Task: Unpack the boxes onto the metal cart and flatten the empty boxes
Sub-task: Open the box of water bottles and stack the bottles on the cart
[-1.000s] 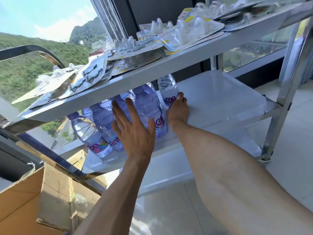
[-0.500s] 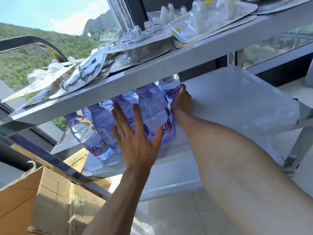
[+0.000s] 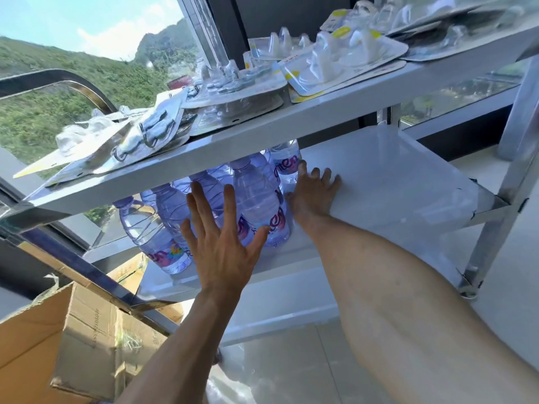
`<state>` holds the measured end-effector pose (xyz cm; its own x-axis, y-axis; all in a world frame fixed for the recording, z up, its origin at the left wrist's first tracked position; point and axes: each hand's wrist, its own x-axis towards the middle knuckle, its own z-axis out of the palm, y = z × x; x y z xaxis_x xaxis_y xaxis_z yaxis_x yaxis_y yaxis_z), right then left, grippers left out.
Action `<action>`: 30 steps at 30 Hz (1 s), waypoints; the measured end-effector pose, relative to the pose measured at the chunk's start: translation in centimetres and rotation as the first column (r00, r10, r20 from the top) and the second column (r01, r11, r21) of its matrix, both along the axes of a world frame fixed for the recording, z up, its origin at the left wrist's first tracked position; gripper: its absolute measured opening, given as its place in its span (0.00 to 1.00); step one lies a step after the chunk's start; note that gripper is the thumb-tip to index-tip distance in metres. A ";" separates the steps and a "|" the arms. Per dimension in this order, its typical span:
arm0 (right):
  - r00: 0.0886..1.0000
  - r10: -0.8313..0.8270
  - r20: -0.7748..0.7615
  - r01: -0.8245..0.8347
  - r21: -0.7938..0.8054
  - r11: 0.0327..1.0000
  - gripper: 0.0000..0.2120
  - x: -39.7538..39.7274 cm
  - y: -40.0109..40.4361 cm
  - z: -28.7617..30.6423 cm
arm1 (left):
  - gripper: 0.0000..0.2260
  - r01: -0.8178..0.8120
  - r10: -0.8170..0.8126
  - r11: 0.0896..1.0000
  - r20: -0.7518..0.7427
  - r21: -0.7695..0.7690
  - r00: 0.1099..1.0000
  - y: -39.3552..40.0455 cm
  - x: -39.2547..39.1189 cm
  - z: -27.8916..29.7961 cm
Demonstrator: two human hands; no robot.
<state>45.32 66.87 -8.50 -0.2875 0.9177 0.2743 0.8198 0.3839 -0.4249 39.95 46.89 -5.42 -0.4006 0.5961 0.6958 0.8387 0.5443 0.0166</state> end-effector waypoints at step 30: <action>0.732 0.543 -0.411 -0.507 0.205 0.837 0.09 -10.7 -39.2 8.3 | 0.13 -0.360 0.325 0.933 0.401 0.013 0.857 -29.7 -12.7 6.9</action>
